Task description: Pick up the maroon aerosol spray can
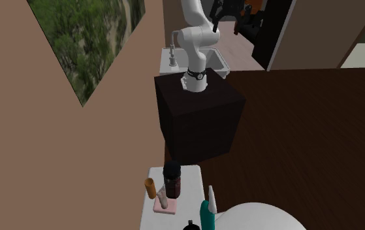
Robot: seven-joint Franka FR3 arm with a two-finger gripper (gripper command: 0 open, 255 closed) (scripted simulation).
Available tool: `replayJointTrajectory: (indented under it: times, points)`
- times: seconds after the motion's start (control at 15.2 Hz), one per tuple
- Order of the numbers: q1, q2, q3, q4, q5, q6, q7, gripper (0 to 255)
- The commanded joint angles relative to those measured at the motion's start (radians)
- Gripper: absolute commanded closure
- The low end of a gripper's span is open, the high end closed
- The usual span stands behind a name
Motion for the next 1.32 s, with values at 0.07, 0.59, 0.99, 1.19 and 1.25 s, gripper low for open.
replayJointTrajectory:
  times: [0.07, 0.59, 0.99, 1.19, 1.25]
  points:
    - [-0.005, 0.010, -0.019, -0.015, -0.010, 0.030, -0.018, 0]
    - [-0.040, 0.151, -0.167, -0.086, -0.073, 0.279, -0.161, 0]
    - [-0.054, 0.320, -0.275, -0.077, -0.084, 0.462, -0.276, 0]
    - [-0.055, 0.421, -0.327, -0.052, -0.068, 0.548, -0.340, 0]
    - [-0.054, 0.457, -0.343, -0.040, -0.059, 0.575, -0.364, 0]
